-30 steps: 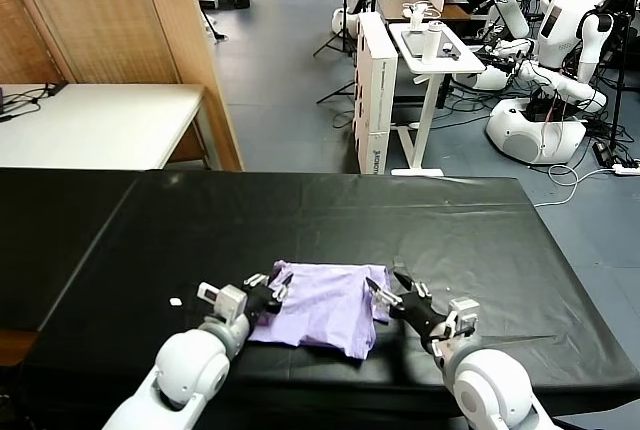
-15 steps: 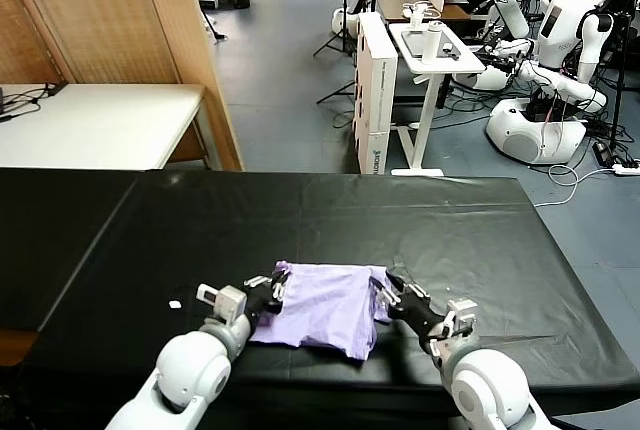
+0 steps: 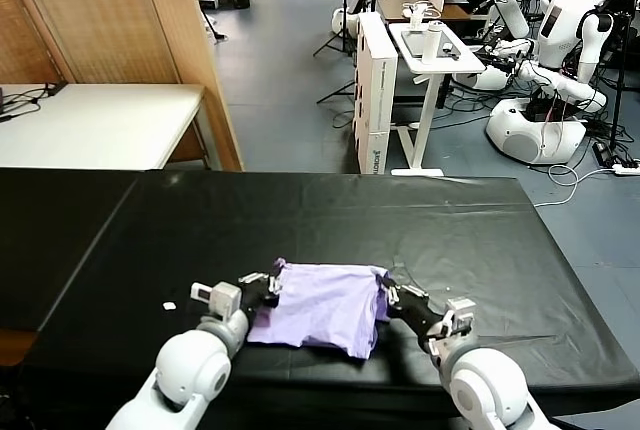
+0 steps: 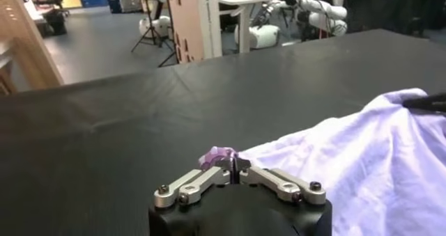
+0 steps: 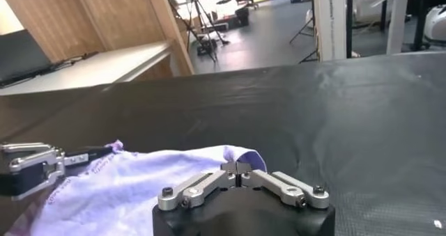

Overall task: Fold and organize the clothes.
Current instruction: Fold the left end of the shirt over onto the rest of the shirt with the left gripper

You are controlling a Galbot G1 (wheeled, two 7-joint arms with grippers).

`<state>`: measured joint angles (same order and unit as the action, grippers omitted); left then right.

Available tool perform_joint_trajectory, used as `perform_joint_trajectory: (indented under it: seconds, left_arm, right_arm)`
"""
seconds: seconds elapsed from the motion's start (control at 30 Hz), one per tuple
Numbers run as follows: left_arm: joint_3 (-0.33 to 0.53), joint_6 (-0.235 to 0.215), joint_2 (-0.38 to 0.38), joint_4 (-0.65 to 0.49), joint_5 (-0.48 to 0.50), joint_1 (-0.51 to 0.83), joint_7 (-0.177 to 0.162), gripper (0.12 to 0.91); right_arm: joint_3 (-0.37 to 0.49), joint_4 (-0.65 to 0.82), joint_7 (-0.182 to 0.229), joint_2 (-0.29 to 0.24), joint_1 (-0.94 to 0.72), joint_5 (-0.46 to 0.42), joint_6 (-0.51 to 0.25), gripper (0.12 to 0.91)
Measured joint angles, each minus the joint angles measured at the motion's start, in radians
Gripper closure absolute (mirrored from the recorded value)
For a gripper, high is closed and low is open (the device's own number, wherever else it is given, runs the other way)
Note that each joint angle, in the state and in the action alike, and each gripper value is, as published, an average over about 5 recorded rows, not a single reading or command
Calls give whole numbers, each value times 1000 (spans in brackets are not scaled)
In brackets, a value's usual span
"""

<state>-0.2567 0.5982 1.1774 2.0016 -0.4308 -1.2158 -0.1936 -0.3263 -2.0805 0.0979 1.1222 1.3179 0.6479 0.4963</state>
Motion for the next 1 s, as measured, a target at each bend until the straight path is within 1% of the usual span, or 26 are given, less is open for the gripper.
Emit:
perform_joint_trajectory:
  seconds: [0.3,0.4,0.57,0.7,0.77,0.8,0.83,0.9,0.93,1.0]
  left_arm:
    - [-15,6,7,-13,-19,-3,-40,883]
    - [-17,7,10,-24,-18,-1,-45,883]
    - [-19,11,11,-29,-16,0,-31,883]
    - [-19,8,13,-21,-14,-3,-17,883]
    - [-19,4,13,-12,-13,-5,-12,879]
    - [-20,1,13,-8,-13,-7,-11,874]
    - [-22,-4,13,-3,-12,-8,-10,853]
    - [-27,-14,11,8,-11,-11,-9,773]
    - [-32,-17,9,13,-12,-14,-9,718]
    - [-42,-13,2,24,-15,-22,-9,568]
  right_arm:
    - [3,8,5,2,-17,9,-9,885]
    - [9,17,11,5,-27,12,-10,885]
    - [28,43,26,16,-52,17,-13,885]
    - [45,67,29,20,-76,17,-11,885]
    - [49,76,26,20,-84,16,-9,864]
    - [50,78,23,20,-87,15,-9,835]
    - [50,80,20,20,-90,14,-8,787]
    - [47,83,13,20,-92,13,-9,682]
    - [46,83,10,19,-91,13,-9,607]
    - [41,81,7,18,-89,13,-9,493]
